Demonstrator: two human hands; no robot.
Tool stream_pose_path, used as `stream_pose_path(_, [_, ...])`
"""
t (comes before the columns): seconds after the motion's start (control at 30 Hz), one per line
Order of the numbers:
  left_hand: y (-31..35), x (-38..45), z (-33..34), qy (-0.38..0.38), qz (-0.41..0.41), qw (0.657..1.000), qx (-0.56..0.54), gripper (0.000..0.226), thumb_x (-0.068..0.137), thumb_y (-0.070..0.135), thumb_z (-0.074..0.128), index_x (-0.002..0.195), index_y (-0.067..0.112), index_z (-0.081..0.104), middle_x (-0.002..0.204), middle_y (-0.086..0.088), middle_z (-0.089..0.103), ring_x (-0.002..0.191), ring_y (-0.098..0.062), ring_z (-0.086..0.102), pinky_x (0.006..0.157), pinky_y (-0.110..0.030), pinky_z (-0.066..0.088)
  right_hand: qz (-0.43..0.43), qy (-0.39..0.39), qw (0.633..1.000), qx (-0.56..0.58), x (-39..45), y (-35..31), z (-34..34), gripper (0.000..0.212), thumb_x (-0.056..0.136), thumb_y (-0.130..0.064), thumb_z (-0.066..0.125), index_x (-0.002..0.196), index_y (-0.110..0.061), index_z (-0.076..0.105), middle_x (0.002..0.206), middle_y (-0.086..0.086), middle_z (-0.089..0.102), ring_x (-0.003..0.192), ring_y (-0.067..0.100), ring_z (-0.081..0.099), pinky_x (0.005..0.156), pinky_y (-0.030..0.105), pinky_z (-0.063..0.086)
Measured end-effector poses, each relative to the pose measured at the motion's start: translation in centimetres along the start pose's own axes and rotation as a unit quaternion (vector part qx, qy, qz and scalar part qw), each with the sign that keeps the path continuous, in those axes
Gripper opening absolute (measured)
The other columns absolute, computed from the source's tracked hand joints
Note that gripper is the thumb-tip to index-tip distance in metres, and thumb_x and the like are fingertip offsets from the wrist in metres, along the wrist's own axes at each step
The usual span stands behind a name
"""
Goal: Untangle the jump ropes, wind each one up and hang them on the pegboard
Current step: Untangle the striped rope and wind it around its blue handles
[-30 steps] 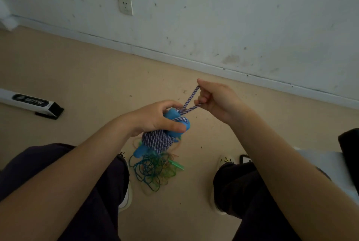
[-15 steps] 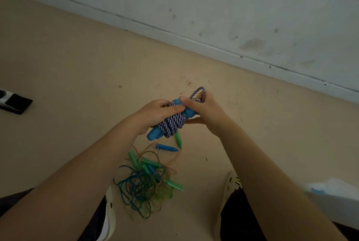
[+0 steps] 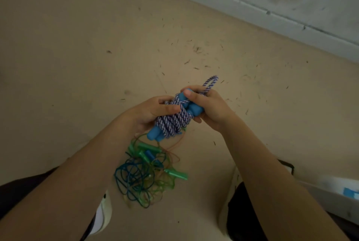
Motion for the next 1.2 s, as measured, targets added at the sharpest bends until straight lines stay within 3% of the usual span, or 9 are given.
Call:
stream_pose_path(0.07, [-0.3, 0.0, 0.3, 0.043, 0.000, 0.999, -0.008, 0.096, 0.067, 0.049, 0.087, 0.137, -0.006, 0.049, 0.133, -0.034, 0.055, 0.115, -0.043, 0.059, 0.097, -0.056, 0.050, -0.005, 0.017, 1.000, -0.004, -0.1, 0.3, 0.0, 0.028, 0.090, -0.024, 0.067, 0.102, 0.001, 0.064, 0.083, 0.020, 0.060, 0.054, 0.023, 0.051, 0.037, 0.024, 0.038])
stream_pose_path(0.23, [1.3, -1.4, 2.2, 0.197, -0.042, 0.972, 0.118, 0.059, 0.091, 0.067, 0.039, 0.110, 0.018, 0.065, 0.097, -0.011, 0.076, 0.083, -0.031, 0.074, 0.071, -0.034, 0.061, -0.002, 0.165, 0.986, -0.008, -0.4, 0.3, -1.2, 0.031, 0.094, -0.022, 0.065, 0.103, 0.007, 0.063, 0.077, 0.016, 0.064, 0.052, 0.021, 0.055, 0.040, 0.027, 0.043])
stream_pose_path(0.4, [2.0, -2.1, 4.0, 0.330, 0.014, 0.919, 0.214, 0.065, 0.097, 0.068, 0.032, 0.078, 0.012, 0.060, 0.058, -0.004, 0.062, 0.046, -0.016, 0.052, 0.046, -0.024, 0.040, -0.033, 0.178, 0.983, 0.002, -1.8, -1.9, -1.2, 0.034, 0.095, -0.026, 0.064, 0.098, 0.009, 0.062, 0.073, 0.016, 0.064, 0.051, 0.022, 0.053, 0.040, 0.027, 0.043])
stream_pose_path(0.57, [5.4, -4.4, 6.5, 0.280, 0.065, 0.951, 0.118, 0.065, 0.092, 0.073, 0.034, 0.062, 0.016, 0.047, 0.046, -0.004, 0.044, 0.037, -0.015, 0.030, 0.041, -0.021, 0.021, -0.135, 0.135, 0.982, -0.005, -5.1, -8.0, 0.2, 0.025, 0.094, -0.021, 0.065, 0.102, 0.000, 0.054, 0.074, 0.018, 0.060, 0.047, 0.022, 0.051, 0.037, 0.025, 0.038])
stream_pose_path(0.67, [7.1, -7.2, 8.7, 0.193, 0.070, 0.970, 0.133, 0.072, 0.074, 0.084, 0.038, 0.066, 0.014, 0.048, 0.049, -0.005, 0.044, 0.043, -0.019, 0.037, 0.044, -0.026, 0.033, -0.172, 0.119, 0.977, -0.040, -8.1, -11.7, 1.3, 0.023, 0.092, -0.019, 0.067, 0.098, -0.002, 0.053, 0.073, 0.017, 0.060, 0.046, 0.024, 0.051, 0.036, 0.024, 0.037])
stream_pose_path(0.77, [9.0, -10.6, 11.3, 0.120, 0.036, 0.972, 0.197, 0.079, 0.065, 0.084, 0.043, 0.087, 0.010, 0.063, 0.069, -0.007, 0.068, 0.063, -0.024, 0.065, 0.060, -0.034, 0.054, -0.175, 0.096, 0.974, -0.105, -11.5, -14.3, 3.5, 0.025, 0.088, -0.019, 0.072, 0.096, -0.003, 0.054, 0.071, 0.014, 0.062, 0.045, 0.025, 0.052, 0.036, 0.025, 0.038])
stream_pose_path(0.9, [11.2, -15.4, 14.3, 0.131, 0.121, 0.954, 0.242, 0.059, 0.068, 0.062, 0.081, 0.114, 0.029, 0.063, 0.104, 0.004, 0.075, 0.097, -0.014, 0.072, 0.091, -0.038, 0.055, -0.161, 0.080, 0.971, -0.155, -16.6, -15.5, 7.5, 0.023, 0.091, -0.024, 0.069, 0.092, -0.005, 0.058, 0.066, 0.012, 0.062, 0.047, 0.025, 0.052, 0.036, 0.026, 0.041])
stream_pose_path(1.03, [11.7, -20.0, 18.1, 0.203, 0.166, 0.891, 0.372, 0.070, 0.060, 0.044, 0.092, 0.120, 0.031, 0.057, 0.107, 0.014, 0.070, 0.094, -0.005, 0.068, 0.083, -0.028, 0.055, -0.122, 0.136, 0.967, -0.179, -20.7, -15.4, 11.0, 0.038, 0.100, -0.044, 0.050, 0.091, -0.011, 0.067, 0.075, 0.011, 0.069, 0.058, 0.028, 0.063, 0.046, 0.031, 0.049])
stream_pose_path(1.2, [10.2, -24.9, 21.3, 0.249, 0.238, 0.810, 0.474, 0.078, 0.061, 0.054, 0.084, 0.127, 0.039, 0.046, 0.095, 0.013, 0.069, 0.082, -0.009, 0.068, 0.075, -0.041, 0.058, -0.079, 0.096, 0.967, -0.223, -25.2, -14.9, 13.3, 0.051, 0.102, -0.048, 0.042, 0.097, -0.004, 0.067, 0.079, 0.018, 0.073, 0.063, 0.033, 0.070, 0.059, 0.043, 0.060])
Point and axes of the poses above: each hand's wrist, its own x-axis towards the middle knuckle, its own z-axis out of the palm, y = z × x, the point moved 1 cm from there along x, towards the middle knuckle
